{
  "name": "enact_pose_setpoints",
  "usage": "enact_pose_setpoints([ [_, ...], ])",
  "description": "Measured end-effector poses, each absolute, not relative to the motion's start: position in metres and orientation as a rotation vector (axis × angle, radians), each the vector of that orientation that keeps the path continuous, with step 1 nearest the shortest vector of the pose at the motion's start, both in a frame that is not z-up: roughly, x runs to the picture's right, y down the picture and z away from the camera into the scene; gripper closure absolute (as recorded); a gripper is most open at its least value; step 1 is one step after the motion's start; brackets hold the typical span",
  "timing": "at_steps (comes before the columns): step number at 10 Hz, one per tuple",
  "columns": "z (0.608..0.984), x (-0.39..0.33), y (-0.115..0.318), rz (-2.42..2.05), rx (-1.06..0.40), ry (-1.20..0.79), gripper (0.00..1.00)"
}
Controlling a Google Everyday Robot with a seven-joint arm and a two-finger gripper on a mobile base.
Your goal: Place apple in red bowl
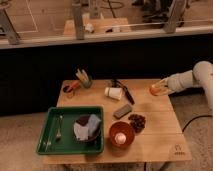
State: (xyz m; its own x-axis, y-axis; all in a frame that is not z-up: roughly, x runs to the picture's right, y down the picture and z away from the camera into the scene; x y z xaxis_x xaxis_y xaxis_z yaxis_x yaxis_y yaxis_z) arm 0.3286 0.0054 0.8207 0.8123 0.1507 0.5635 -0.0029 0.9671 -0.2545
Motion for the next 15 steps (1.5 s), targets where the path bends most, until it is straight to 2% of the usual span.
enact_pose_setpoints([
  [13, 0.813, 0.322, 0.004, 0.065, -0.235, -0.644, 1.00],
  [15, 0.803, 0.315, 0.004, 0.027, -0.228, -0.692, 1.00],
])
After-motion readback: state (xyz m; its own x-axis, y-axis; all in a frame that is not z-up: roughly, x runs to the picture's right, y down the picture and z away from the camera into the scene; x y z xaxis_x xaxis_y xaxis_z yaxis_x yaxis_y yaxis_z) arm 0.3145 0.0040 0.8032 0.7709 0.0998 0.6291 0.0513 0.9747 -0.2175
